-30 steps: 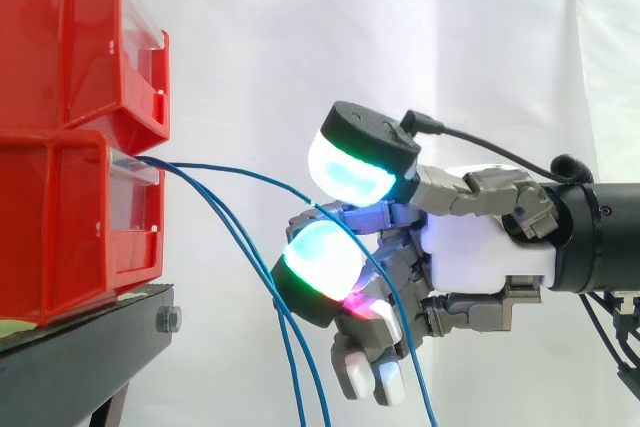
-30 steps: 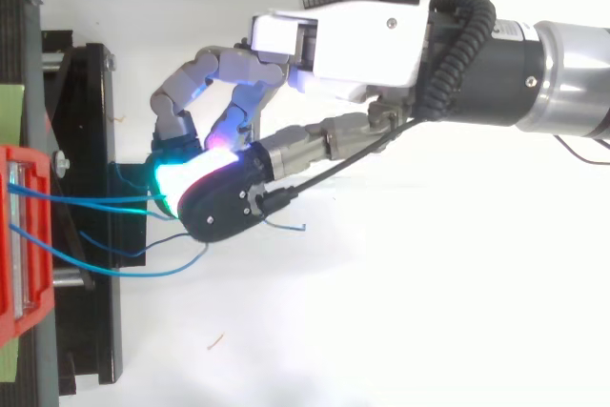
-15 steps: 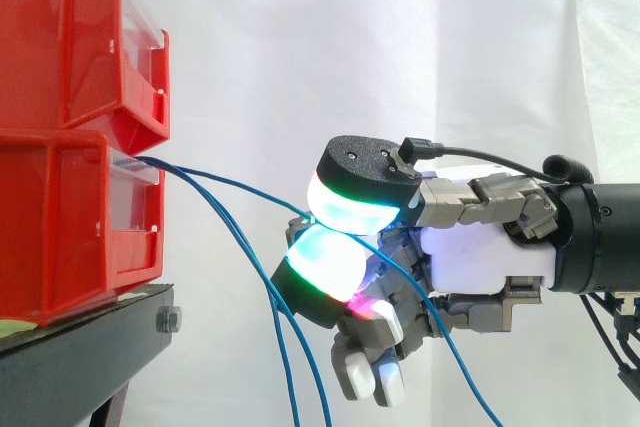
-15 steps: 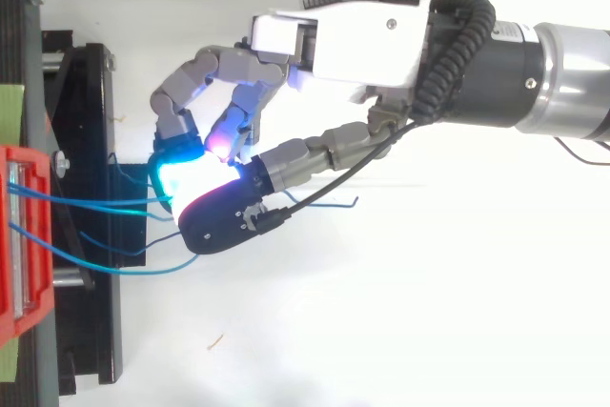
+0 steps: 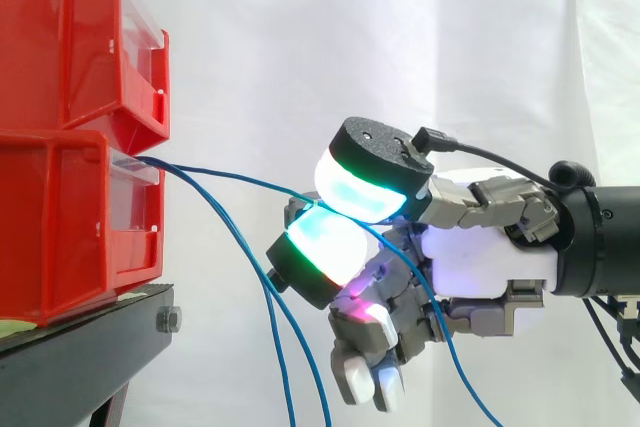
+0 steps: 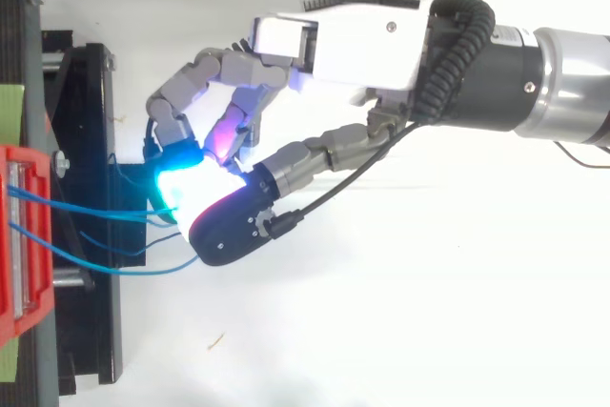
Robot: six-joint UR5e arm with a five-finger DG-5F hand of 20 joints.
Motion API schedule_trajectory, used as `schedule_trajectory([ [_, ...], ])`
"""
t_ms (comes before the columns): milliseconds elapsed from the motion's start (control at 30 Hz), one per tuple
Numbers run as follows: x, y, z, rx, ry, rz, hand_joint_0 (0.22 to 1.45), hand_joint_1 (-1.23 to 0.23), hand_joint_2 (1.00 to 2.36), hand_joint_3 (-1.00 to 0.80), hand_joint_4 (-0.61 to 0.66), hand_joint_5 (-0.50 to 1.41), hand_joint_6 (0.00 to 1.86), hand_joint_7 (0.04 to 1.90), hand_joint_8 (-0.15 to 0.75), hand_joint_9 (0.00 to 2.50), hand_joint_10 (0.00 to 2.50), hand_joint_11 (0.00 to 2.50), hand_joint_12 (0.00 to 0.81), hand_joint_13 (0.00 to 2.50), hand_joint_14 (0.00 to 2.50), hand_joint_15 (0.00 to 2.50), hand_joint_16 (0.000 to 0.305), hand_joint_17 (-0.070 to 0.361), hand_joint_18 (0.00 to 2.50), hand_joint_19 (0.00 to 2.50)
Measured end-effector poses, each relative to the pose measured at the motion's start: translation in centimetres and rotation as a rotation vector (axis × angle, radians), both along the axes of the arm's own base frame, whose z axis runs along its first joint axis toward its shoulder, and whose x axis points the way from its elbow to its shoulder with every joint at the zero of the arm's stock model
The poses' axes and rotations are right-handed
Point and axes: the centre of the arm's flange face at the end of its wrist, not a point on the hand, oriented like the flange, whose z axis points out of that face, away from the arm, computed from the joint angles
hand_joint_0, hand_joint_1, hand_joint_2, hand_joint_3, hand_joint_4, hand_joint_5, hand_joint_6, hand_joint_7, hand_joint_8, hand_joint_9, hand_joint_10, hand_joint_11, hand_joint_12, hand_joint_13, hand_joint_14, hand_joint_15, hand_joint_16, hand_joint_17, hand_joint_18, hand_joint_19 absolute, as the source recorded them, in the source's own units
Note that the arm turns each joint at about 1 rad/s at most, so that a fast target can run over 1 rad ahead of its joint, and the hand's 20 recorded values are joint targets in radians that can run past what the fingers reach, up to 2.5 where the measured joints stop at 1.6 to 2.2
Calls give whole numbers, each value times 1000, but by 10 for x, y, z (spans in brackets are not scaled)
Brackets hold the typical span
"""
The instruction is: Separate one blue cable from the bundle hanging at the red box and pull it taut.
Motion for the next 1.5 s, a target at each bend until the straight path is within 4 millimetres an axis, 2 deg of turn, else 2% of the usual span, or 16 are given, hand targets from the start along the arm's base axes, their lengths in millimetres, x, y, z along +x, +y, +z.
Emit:
schedule_trajectory([
  [200,-4,4,-9,75,10,-8,816,-786,1000,-500,-393,-201,959,1355,258,1192,19,1336,335,1071,28,818,46,103,886,764],
  [500,-5,7,-13,146,5,-12,797,-773,1010,-387,-346,-196,964,1378,249,1302,12,1510,334,1219,28,1099,45,101,907,804],
  [767,-5,9,-13,149,7,-11,805,-766,1008,-389,-335,-196,968,1336,237,1343,3,1695,304,1393,15,1555,42,93,951,860],
  [867,-5,10,-13,149,7,-12,807,-768,1008,-390,-331,-196,968,1324,233,1320,163,1640,302,1452,1,1763,40,89,992,940],
  [900,-5,10,-13,149,7,-12,806,-770,1009,-385,-326,-195,969,1316,241,1311,195,1631,304,1445,97,1772,39,88,1003,959],
  [967,-5,10,-14,149,8,-12,805,-774,1010,-368,-308,-194,966,1345,248,1292,319,1596,297,1344,705,1655,36,81,1109,1161],
  [1000,-5,10,-14,149,9,-12,805,-775,1010,-361,-301,-194,966,1348,243,1289,334,1591,291,1323,850,1635,35,78,1124,1211],
  [1033,-5,10,-14,148,12,-12,805,-777,1011,-347,-299,-192,967,1347,236,1278,386,1580,290,1288,1165,1543,34,77,1169,1299],
  [1067,-5,10,-14,148,14,-12,805,-778,1012,-341,-296,-192,966,1352,237,1276,398,1584,288,1283,1250,1524,34,76,1178,1348],
  [1100,-6,10,-14,148,15,-12,804,-781,1012,-329,-287,-191,967,1350,244,1265,523,1540,284,1257,1455,1505,33,74,1241,1450],
  [1133,-6,10,-14,148,17,-12,803,-782,1013,-318,-281,-189,968,1344,241,1253,628,1499,290,1216,1781,1458,31,69,1296,1604],
  [1167,-6,10,-15,148,18,-12,803,-782,1013,-318,-283,-189,968,1339,242,1250,653,1502,285,1214,1779,1471,31,69,1315,1624],
  [1233,-6,10,-15,148,20,-12,806,-783,1013,-317,-276,-188,970,1324,239,1239,753,1476,286,1137,2163,1388,29,65,1389,1786],
  [1500,-6,10,-15,148,21,-13,806,-784,1013,-321,-273,-188,971,1300,233,1210,1036,1433,288,1075,2453,1406,29,64,1415,1863],
])
